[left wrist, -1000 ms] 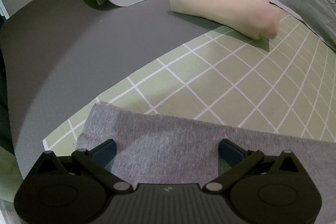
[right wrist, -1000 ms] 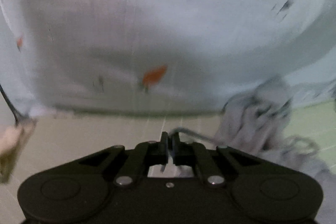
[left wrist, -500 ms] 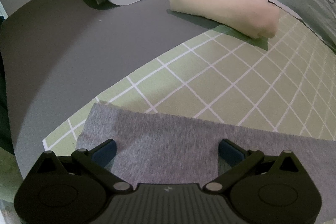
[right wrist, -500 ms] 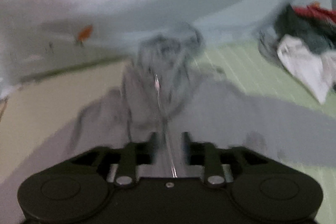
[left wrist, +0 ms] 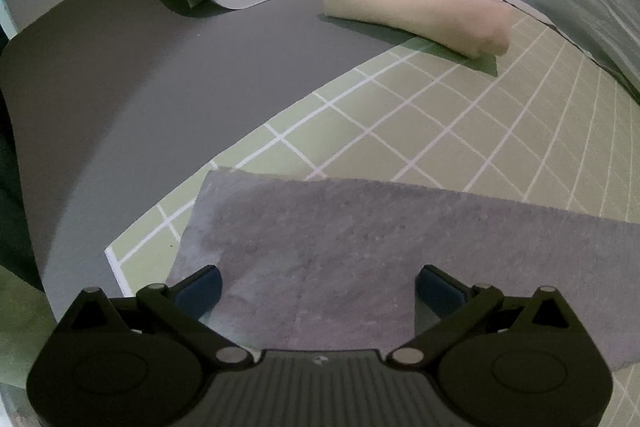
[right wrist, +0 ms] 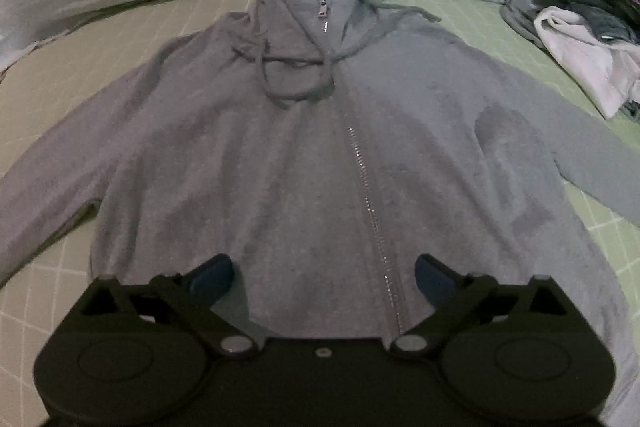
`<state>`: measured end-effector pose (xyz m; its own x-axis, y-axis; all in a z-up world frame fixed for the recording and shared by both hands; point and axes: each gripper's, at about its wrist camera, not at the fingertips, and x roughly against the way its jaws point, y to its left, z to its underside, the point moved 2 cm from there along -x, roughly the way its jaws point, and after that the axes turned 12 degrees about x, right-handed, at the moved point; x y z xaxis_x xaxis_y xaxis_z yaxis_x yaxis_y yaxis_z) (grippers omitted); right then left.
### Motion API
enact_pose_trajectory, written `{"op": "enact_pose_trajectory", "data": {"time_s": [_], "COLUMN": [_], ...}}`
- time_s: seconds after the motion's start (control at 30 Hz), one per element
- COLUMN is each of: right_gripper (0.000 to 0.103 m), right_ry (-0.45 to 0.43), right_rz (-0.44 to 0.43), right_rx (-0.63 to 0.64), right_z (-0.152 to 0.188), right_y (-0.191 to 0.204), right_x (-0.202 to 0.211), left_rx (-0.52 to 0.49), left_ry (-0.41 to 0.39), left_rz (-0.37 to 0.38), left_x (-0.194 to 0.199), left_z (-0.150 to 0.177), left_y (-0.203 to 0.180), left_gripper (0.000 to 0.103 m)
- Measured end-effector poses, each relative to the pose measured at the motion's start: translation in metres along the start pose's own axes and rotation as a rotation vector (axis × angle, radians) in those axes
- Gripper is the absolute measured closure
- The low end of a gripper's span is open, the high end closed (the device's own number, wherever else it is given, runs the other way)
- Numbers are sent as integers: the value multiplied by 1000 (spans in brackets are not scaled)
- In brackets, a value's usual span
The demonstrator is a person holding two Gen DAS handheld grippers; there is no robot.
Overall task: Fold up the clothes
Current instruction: 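Grasp the hoodie by the zipper below the hood with the right gripper and pull straight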
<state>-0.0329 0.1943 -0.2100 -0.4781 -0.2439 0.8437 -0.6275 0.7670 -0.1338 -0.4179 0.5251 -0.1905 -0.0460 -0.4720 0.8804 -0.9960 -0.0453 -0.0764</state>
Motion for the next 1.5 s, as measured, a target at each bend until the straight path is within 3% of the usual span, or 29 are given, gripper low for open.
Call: {"op": "enact_pose_trajectory", "data": {"time_s": [0.23,0.3,0.4,0.5,0.67,0.73,0.8,0.83,1.07,1.27,1.37,1.5], "right_gripper": [6,16,41,60,64,72,94,100,100,100,100,100], "right_ry": [-162,-191,-214,-204,-156,-169,-182,-187,-318,-403,-352,-207], "right_rz": [43,64,63,24,9,20,-9,-5,29,-28,-61,-82], "right_rx": [-134,-155,-194,-219,-211,-196,-172,-162,-90,-28,-20,-20], "right_z": [-38,-59,-87,-110,-128,-129,-130,-130,-111,-71,-43,-8], "right_y": [-33,-45,-61,-69,-65,-63,-61,-60,-64,-48,-39,-28], "right_x": [2,-6,-25,-51,-90,-95,-94,-91,-24,58,70,52], "left_rx": [6,5,5,9,18,24,30,33,37,34,38,39], "left_ry": [6,7,10,18,26,26,24,22,20,22,19,21], "left_rz": [-19,-25,-30,-38,-60,-65,-69,-71,-71,-68,-70,-71], "left_x": [-5,-6,-6,-6,-8,-8,-7,-7,-9,-9,-8,-7], "left_z": [-3,-3,-3,-4,-5,-4,-3,-3,-4,-4,-2,-2], "left_y": [-2,-3,-3,-4,-5,-6,-6,-6,-6,-5,-5,-5], "left_gripper": [0,0,0,0,0,0,0,0,0,0,0,0]}}
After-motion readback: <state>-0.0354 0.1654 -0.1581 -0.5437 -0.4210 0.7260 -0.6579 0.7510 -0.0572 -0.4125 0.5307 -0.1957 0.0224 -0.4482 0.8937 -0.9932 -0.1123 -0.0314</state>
